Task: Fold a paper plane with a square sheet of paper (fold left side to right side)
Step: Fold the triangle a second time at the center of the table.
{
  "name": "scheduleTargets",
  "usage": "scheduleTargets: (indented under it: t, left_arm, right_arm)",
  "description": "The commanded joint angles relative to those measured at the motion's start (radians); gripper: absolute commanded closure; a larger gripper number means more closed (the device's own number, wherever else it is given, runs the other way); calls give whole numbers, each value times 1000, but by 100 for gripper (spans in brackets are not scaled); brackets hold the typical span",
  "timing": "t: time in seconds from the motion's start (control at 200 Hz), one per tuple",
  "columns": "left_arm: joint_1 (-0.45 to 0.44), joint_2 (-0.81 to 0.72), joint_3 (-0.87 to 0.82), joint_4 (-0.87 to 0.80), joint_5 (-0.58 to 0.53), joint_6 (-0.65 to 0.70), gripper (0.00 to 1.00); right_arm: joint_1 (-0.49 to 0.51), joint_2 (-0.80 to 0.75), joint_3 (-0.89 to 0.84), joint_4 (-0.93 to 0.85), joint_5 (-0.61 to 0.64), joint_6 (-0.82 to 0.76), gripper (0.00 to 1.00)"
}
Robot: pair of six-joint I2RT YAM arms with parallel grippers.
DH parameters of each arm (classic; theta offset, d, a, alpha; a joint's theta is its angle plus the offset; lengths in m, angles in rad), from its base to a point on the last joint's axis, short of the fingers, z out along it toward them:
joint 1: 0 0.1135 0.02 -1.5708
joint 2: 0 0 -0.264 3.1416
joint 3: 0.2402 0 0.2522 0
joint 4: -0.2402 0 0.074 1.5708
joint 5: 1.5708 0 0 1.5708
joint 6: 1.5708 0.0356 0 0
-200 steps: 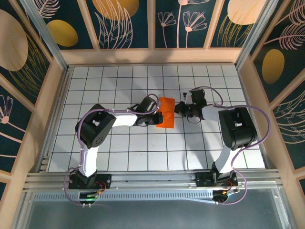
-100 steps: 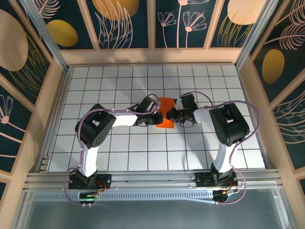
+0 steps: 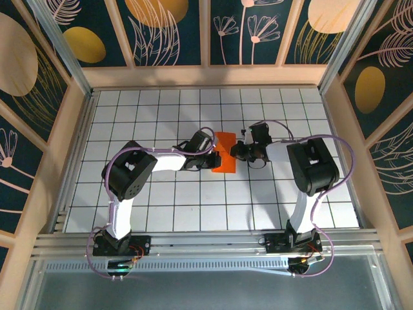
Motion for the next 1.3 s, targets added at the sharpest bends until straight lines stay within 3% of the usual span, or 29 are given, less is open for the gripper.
scheduleTargets:
  t: [0.0,0.3,0.551,0.821,1.076,1.296]
  left_arm:
    - [4,56,-36,-131,-50,9,100]
    - [3,42,-53,-92,-23,-6,100]
    - [4,40,-56,-73,-11,-16,100]
    - [3,37,-52,-68,-1,-18,100]
    - [5,17,25,-139,-16,30,100]
    - [4,6,51,-103,50,17,100]
  right_arm:
    - [-57,39,25,-60,113,-51,100]
    - [-72,-32,53,-94,86,-63,100]
    - [-12,-102,2,-30,13,-11,100]
    - [35,-28,-9,46,-34,41,100]
    - [33,19,16,-43,13,21,100]
    - [30,44,0,-85,49,8,100]
